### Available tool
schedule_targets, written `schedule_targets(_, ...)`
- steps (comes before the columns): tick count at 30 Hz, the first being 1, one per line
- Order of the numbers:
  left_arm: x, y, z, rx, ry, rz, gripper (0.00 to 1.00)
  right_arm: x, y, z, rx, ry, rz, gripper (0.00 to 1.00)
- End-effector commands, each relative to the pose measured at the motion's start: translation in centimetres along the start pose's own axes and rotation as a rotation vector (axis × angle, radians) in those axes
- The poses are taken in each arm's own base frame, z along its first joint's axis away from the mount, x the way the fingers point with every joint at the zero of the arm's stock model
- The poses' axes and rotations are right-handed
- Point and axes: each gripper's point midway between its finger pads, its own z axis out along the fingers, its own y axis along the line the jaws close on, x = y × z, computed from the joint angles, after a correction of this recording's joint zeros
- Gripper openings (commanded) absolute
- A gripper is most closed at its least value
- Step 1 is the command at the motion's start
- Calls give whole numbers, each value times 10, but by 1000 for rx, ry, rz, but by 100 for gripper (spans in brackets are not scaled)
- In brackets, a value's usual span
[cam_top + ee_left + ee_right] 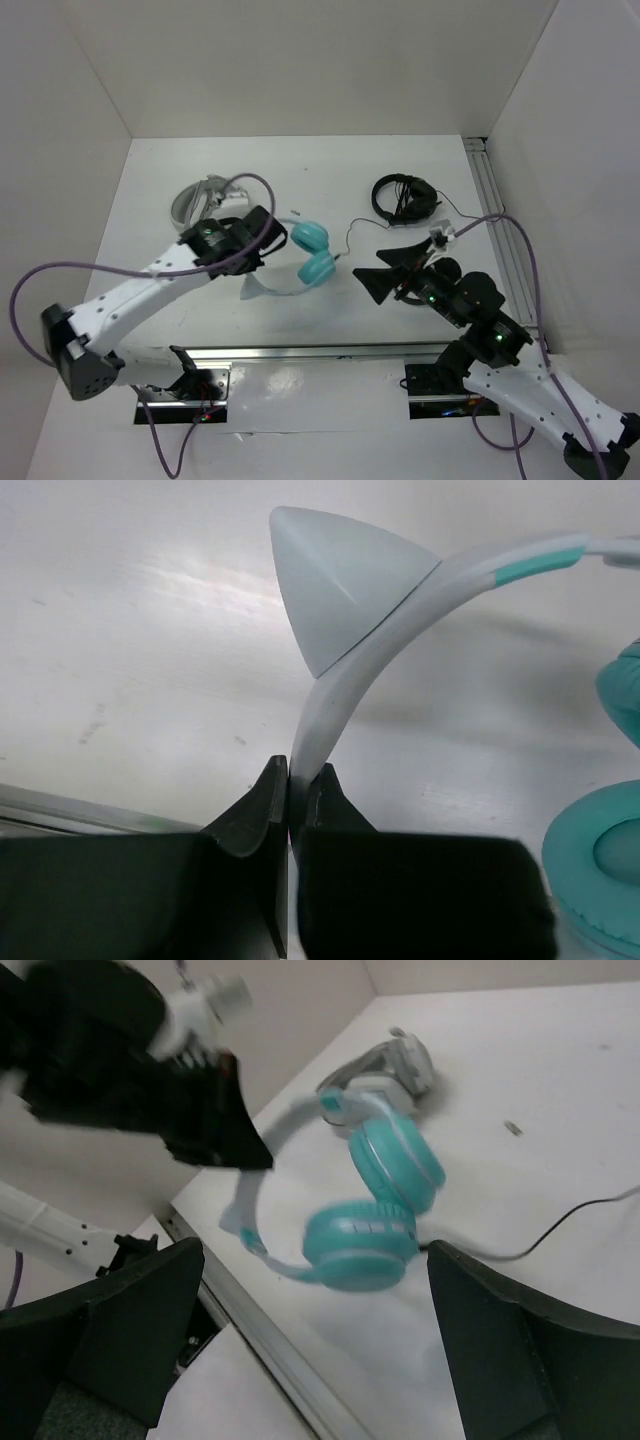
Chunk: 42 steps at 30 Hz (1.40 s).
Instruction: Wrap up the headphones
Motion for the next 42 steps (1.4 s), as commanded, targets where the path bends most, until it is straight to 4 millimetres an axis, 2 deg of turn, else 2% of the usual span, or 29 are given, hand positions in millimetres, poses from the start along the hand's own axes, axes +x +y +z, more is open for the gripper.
schedule_targets(1, -62, 74, -76, -116, -208, -124, 0, -13, 38, 28, -257, -141, -100, 100)
schedule_targets(2, -72, 84, -91, -94, -231, -79, 0, -22, 45, 32, -299, -190, -164, 100)
schedule_targets(3, -92, 92, -109, -67, -277, -123, 0, -19, 37, 41, -261, -182, -176, 100)
schedule_targets(5, -109, 107, -129, -40, -319, -144, 0, -14, 30, 65, -228, -131, -266, 100)
schedule_targets(6, -124, 120, -146, -36, -364, -150, 0, -11, 27, 81, -210, -92, -292, 100)
schedule_targets(9, -142, 148, -166, -71, -419, -146, 0, -6, 24, 101, -201, -32, -374, 100)
schedule_targets(10, -149, 151, -178, -49, -445, -158, 0, 0, 20, 109, -193, -7, -386, 100)
schedule_targets(11, -149, 147, -181, -14, -442, -162, 0, -4, 21, 113, -195, -18, -408, 100)
schedule_targets(15, -149, 146, -185, 19, -428, -152, 0, -5, 11, 124, -142, -21, -429, 100)
schedule_targets(19, -145, 146, -184, 33, -416, -154, 0, -9, 15, 124, -157, -41, -440, 100)
schedule_targets(21, -144, 141, -186, 67, -405, -147, 0, 4, 3, 128, -128, -13, -451, 100)
schedule_targets(27, -148, 136, -195, 122, -409, -144, 0, 23, -20, 146, -61, 27, -487, 100)
schedule_targets(31, -148, 131, -201, 165, -406, -139, 0, 21, -30, 158, -37, 20, -499, 100)
schedule_targets(35, -147, 127, -203, 200, -396, -131, 0, 19, -43, 169, -80, 31, -459, 91)
schedule_targets(37, -145, 126, -206, 216, -399, -131, 0, 28, -47, 175, -95, 49, -438, 80)
schedule_targets(39, -148, 126, -209, 226, -411, -142, 0, 24, -52, 178, -94, 21, -426, 73)
schedule_targets(40, -148, 126, -209, 226, -411, -142, 0, 34, -55, 178, -102, 40, -406, 70)
schedule_targets(42, -150, 128, -212, 225, -423, -158, 0, 39, -60, 177, -119, 40, -376, 65)
